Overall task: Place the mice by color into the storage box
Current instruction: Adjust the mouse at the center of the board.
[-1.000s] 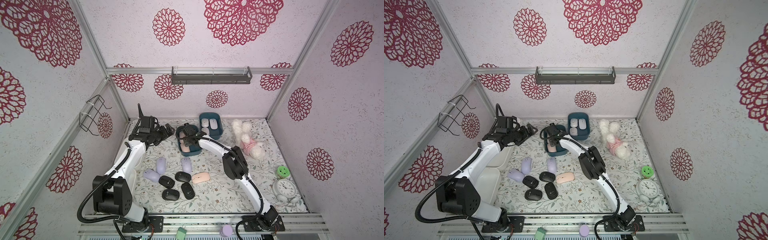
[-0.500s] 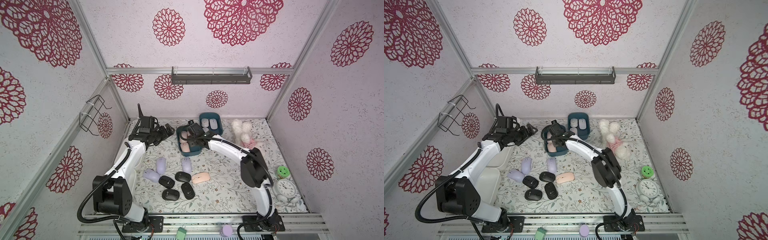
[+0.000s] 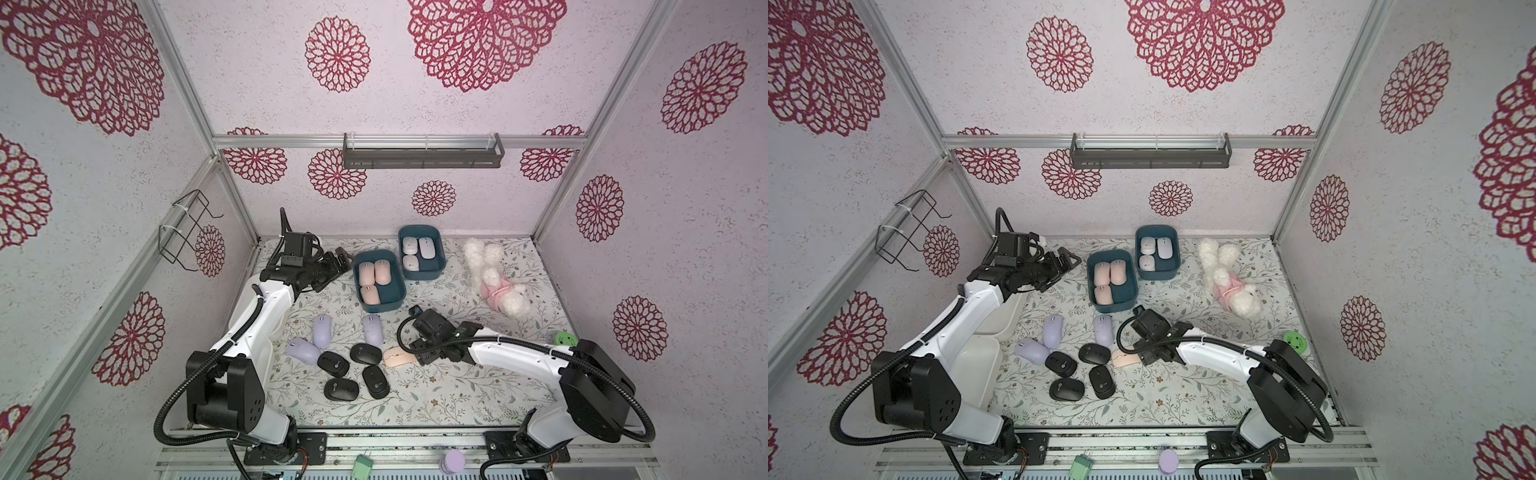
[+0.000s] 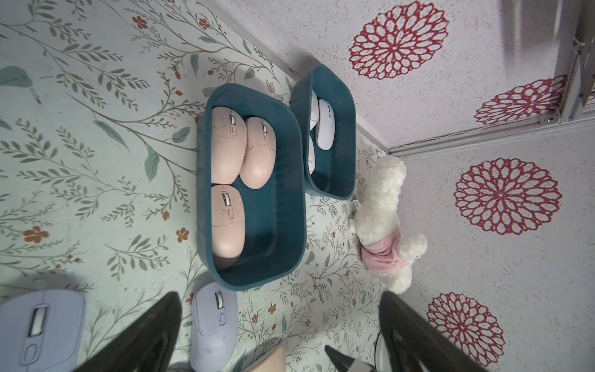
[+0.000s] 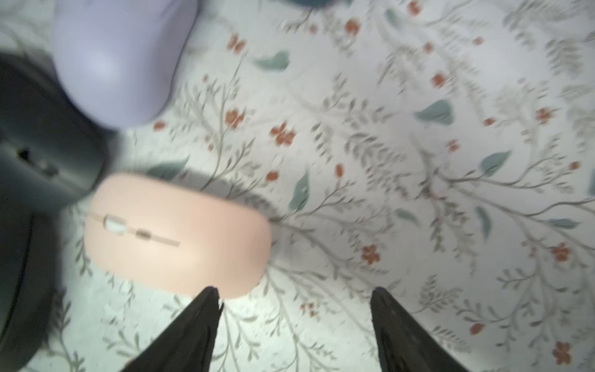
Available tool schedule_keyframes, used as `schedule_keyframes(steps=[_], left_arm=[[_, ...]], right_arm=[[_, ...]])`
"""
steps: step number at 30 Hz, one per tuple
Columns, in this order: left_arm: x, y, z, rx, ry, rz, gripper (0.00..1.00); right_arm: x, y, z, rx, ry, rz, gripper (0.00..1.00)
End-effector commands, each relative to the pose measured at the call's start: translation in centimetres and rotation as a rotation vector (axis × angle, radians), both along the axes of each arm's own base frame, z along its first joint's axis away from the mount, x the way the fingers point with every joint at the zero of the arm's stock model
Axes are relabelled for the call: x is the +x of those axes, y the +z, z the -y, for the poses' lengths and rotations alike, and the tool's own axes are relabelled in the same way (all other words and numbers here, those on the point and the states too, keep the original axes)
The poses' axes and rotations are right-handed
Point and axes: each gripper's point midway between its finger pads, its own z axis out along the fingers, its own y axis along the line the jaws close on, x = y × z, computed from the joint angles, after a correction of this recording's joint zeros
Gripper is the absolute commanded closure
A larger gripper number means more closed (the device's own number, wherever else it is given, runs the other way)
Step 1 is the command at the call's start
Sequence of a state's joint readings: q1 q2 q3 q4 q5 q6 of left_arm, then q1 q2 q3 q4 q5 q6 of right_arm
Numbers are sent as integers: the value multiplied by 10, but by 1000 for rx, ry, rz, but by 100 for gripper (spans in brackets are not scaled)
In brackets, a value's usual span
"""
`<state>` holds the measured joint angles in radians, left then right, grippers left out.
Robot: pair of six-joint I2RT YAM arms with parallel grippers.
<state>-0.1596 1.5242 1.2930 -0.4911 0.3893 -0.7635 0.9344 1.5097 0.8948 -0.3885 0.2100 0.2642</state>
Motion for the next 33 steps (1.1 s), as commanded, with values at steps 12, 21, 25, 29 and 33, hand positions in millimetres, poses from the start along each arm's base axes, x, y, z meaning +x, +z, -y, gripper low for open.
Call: schedule_keyframes(steps=[12, 21, 25, 29, 33], left_arm=[[-3, 13, 1, 27, -6, 42, 3], [-4, 16, 3, 18, -12, 49, 3], [-3, 14, 2, 23, -10, 46, 3], [-3, 15, 2, 20, -12, 46, 3], [-3, 15, 2, 21, -10, 47, 3]], right_arm=[[-7, -19, -36, 33, 141, -18, 3], [26, -24, -42, 36, 131, 17, 2], [43, -28, -36, 59, 74, 3, 3], [60, -30, -22, 79, -14, 2, 6], [73, -30, -6, 104, -110, -3, 12]])
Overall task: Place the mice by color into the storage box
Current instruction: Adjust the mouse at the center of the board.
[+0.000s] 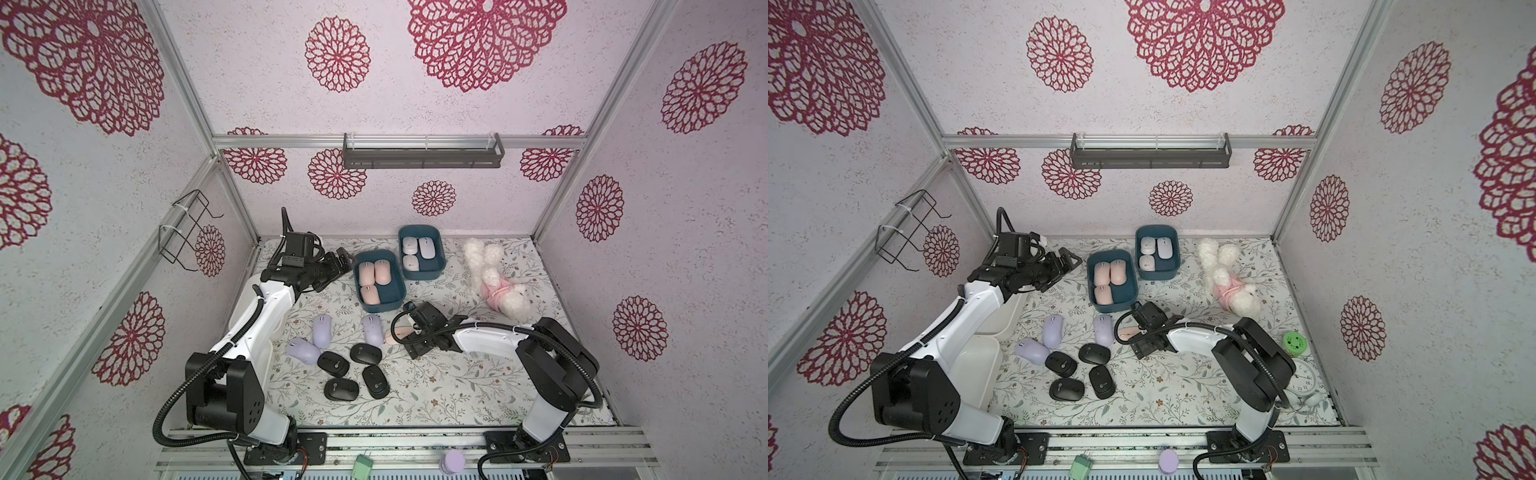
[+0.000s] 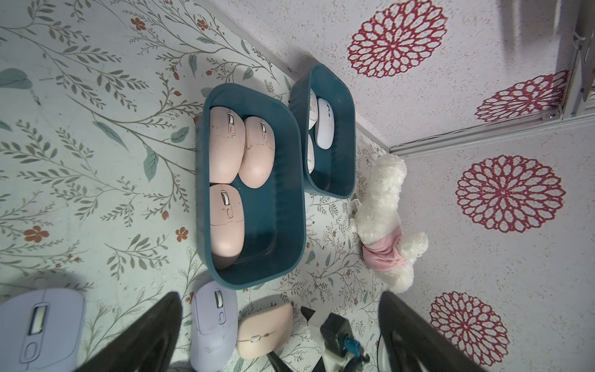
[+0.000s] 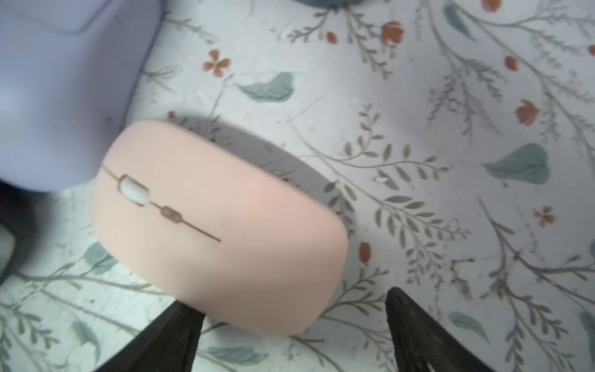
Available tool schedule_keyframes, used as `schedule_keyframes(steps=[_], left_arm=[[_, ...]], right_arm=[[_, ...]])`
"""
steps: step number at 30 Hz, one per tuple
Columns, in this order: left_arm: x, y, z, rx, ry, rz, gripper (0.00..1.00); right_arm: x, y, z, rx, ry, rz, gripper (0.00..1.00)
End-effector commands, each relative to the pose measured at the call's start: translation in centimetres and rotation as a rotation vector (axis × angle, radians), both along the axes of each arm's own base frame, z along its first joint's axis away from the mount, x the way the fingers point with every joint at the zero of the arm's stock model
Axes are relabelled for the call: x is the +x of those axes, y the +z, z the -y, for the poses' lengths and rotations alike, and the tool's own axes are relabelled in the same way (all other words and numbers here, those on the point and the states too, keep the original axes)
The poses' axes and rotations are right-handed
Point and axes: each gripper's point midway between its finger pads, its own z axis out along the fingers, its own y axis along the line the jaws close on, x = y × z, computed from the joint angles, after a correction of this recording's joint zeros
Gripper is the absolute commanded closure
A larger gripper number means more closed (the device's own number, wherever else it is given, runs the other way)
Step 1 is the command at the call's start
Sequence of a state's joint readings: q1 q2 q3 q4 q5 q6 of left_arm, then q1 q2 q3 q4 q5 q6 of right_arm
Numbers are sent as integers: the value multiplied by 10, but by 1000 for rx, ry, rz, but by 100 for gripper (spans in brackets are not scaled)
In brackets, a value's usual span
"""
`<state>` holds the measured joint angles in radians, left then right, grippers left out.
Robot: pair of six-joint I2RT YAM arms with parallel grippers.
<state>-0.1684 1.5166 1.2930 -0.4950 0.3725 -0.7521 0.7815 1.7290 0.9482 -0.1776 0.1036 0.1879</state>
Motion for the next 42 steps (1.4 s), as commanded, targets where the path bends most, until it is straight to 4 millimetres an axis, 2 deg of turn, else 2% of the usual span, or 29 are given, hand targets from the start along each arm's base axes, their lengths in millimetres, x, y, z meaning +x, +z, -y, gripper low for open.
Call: schedule_keyframes(steps=[1, 12, 17, 23, 29, 37, 42], left_arm=[[-2, 13, 1, 3, -9, 36, 3], [-2, 14, 0, 4, -7, 38, 3], [-1, 13, 0, 7, -7, 35, 3], [-2, 13, 0, 10, -7, 36, 3], [-2, 12, -1, 10, -6, 33, 3], [-1, 12, -2, 20, 0, 35, 3], [-1, 12, -3, 21, -1, 36, 3]], right_arm=[[16, 9, 6, 40, -89, 23, 12], [29, 19, 6, 70, -153, 31, 17], [40, 19, 16, 103, -229, 5, 22], [42, 19, 24, 92, -281, -7, 23], [43, 24, 24, 127, -319, -40, 24], [43, 38, 22, 112, -275, -37, 24], [40, 37, 24, 47, -218, -52, 20]])
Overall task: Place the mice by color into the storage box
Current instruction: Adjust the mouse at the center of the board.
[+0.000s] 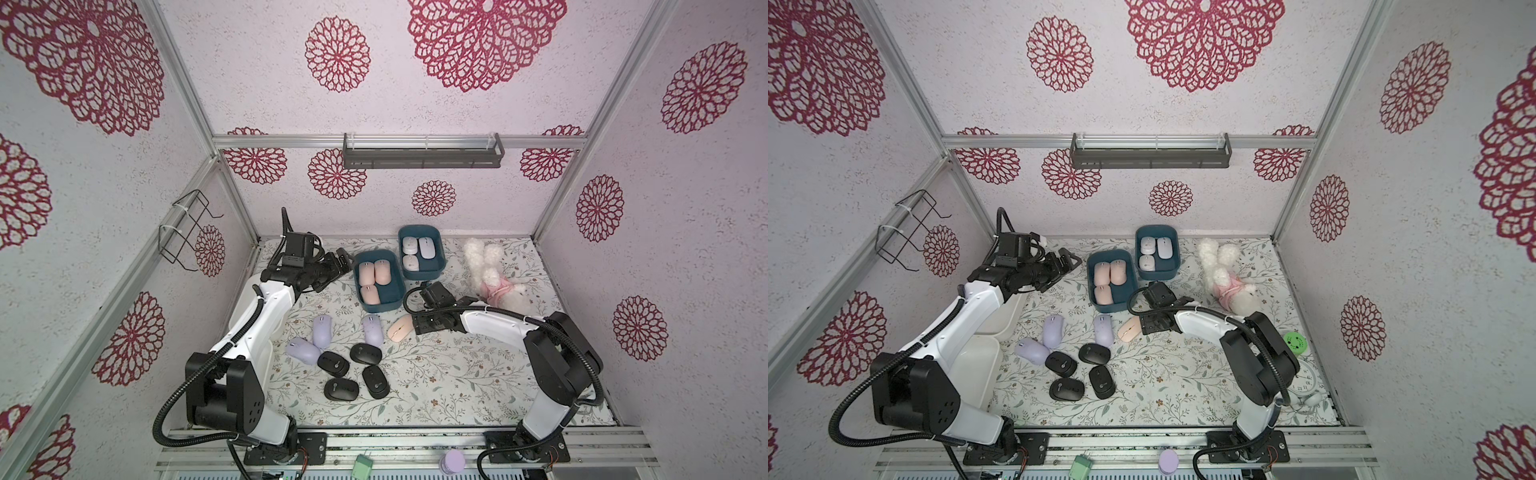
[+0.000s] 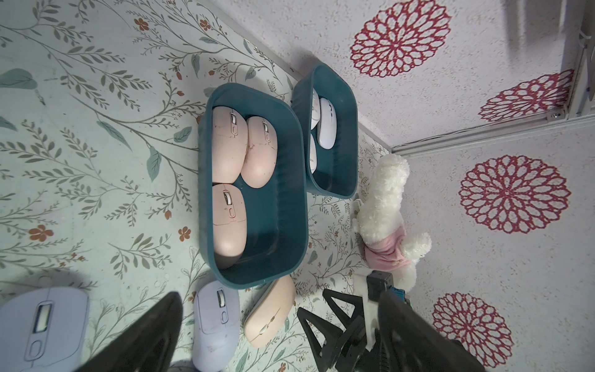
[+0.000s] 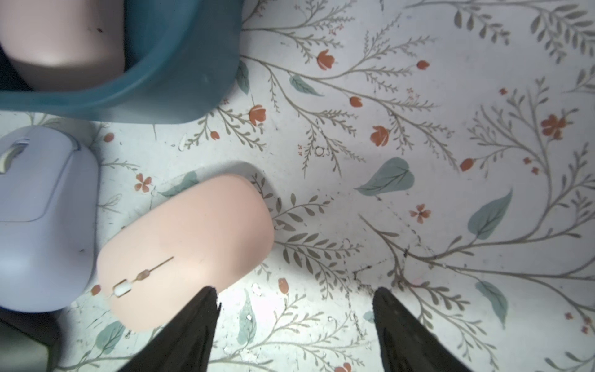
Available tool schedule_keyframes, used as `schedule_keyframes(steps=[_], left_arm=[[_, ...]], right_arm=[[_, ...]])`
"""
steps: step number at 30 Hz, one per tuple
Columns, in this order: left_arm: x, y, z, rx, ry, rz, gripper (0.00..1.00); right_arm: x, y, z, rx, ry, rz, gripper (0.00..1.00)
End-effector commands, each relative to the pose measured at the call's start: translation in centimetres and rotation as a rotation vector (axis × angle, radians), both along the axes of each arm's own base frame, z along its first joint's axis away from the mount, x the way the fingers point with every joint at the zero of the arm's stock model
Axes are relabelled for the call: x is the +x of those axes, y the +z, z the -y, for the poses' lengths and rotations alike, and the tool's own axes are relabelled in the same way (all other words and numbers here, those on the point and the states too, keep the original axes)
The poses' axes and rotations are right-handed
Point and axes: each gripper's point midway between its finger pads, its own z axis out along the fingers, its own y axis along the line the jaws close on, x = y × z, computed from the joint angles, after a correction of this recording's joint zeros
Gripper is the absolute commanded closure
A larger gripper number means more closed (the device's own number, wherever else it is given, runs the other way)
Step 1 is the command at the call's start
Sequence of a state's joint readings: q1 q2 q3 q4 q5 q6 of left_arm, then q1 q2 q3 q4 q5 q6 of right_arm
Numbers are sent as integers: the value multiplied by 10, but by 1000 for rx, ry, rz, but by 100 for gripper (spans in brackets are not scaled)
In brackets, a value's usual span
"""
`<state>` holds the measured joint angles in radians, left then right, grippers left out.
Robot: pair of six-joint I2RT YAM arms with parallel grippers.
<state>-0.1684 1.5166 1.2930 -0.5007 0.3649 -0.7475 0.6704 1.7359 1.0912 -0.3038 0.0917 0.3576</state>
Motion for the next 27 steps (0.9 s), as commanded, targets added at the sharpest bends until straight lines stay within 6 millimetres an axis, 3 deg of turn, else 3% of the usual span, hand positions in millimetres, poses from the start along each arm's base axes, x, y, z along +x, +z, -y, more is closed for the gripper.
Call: schedule_keyframes(steps=[1, 6, 16, 20, 27], left_arm=[[0, 13, -2, 15, -2, 37, 3], [1, 11, -4, 16, 2, 30, 3], [1, 9, -5, 21, 3, 27, 3], [1, 11, -4, 15, 0, 31, 3], [1, 12, -5, 11, 0, 31, 3]], right_arm=[[-3, 5, 4, -45, 49, -23, 19], [-3, 2, 0, -67, 102, -42, 14], [1, -7, -21, -58, 212, -79, 16], [-2, -7, -14, -113, 205, -82, 16], [-30, -14, 0, -167, 231, -76, 15]])
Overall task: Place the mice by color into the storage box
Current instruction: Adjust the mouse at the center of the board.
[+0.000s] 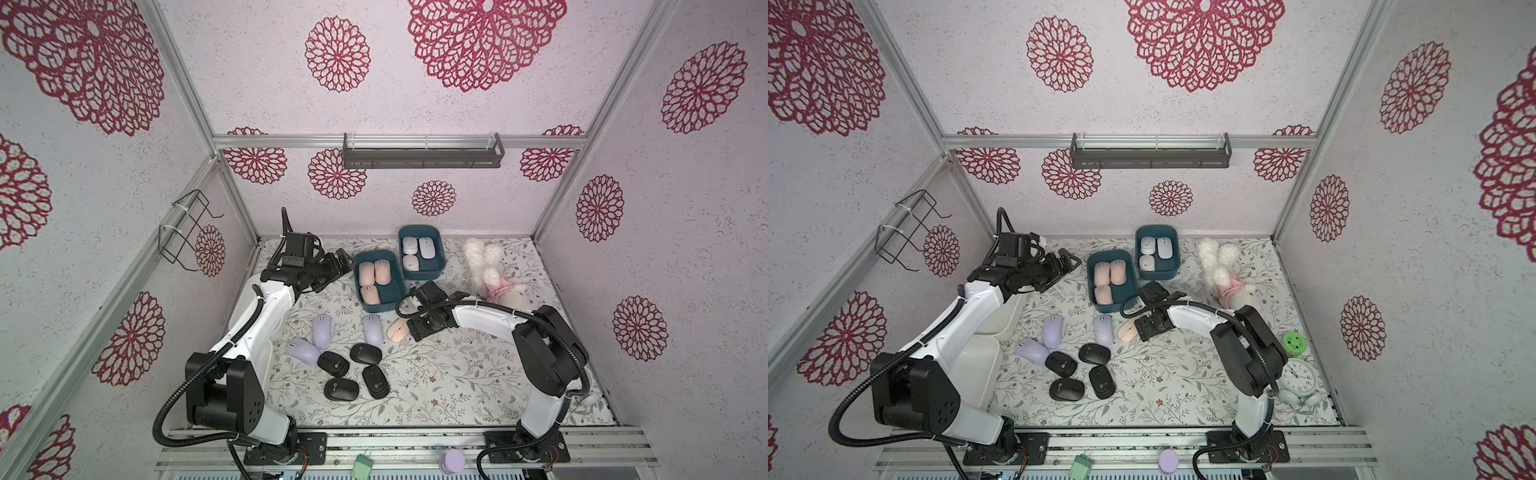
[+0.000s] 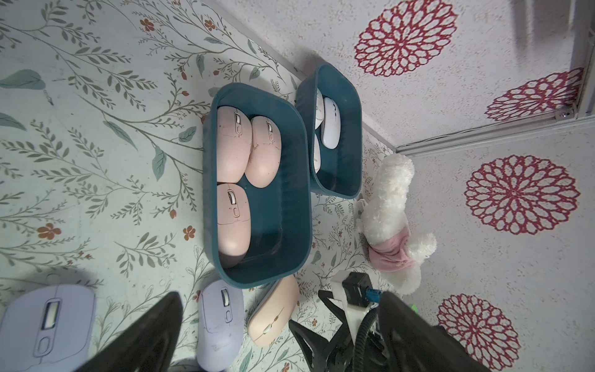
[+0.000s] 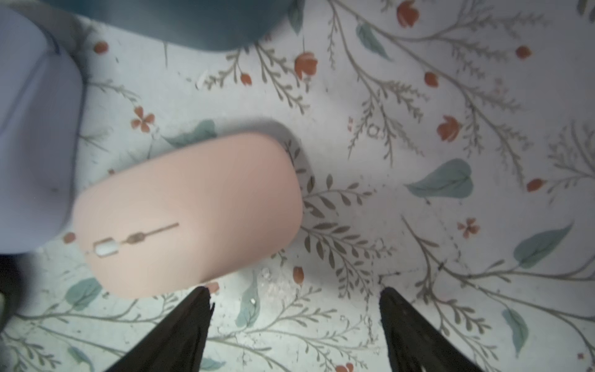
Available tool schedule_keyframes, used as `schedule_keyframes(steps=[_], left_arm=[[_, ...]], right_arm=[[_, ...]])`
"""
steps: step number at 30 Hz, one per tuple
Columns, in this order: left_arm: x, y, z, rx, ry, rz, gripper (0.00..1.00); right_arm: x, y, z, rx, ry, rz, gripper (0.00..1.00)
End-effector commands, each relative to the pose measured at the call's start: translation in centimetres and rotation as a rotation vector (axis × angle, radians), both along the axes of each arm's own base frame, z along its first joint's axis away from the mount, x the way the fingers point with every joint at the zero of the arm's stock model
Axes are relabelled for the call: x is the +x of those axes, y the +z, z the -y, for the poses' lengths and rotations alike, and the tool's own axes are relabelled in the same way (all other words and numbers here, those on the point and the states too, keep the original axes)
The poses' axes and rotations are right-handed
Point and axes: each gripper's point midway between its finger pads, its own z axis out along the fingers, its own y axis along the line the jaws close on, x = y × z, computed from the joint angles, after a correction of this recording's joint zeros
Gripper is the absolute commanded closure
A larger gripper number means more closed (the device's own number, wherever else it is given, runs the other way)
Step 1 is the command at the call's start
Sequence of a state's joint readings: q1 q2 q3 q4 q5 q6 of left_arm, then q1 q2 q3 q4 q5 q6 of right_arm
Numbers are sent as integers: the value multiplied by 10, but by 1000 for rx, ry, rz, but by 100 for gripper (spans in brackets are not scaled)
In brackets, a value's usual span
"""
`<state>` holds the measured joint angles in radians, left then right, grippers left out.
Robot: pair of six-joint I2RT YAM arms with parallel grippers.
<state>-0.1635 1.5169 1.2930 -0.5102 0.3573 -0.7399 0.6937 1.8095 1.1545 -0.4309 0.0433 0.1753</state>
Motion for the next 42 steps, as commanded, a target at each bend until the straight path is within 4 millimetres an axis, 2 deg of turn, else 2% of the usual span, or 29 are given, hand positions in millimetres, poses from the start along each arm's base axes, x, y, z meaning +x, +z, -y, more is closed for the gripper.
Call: schedule_keyframes(steps=[1, 3, 7, 12, 19, 25, 32, 38, 42], left_arm=[[2, 14, -2, 0, -3, 37, 3], [2, 15, -2, -4, -6, 39, 3], [1, 16, -3, 5, 1, 45, 3], [1, 17, -5, 5, 5, 48, 3], [0, 23, -7, 3, 8, 65, 3], [-2, 29, -7, 7, 11, 85, 3], [0, 24, -2, -21, -2, 64, 3], [-1, 25, -1, -26, -9, 65, 3], [1, 20, 0, -29, -13, 51, 3]], right_arm=[[-12, 5, 5, -45, 37, 23, 14], [-12, 1, -3, -53, 59, 42, 11], [1, 2, -23, -47, 94, 92, 8], [21, 19, -38, -25, 139, 192, 4], [28, 46, -59, 95, 189, 225, 6], [39, 37, -74, 139, 234, 222, 6], [33, 25, -97, 256, 246, 172, 6], [27, 17, -95, 271, 220, 152, 7], [12, 14, -88, 258, 214, 137, 7]])
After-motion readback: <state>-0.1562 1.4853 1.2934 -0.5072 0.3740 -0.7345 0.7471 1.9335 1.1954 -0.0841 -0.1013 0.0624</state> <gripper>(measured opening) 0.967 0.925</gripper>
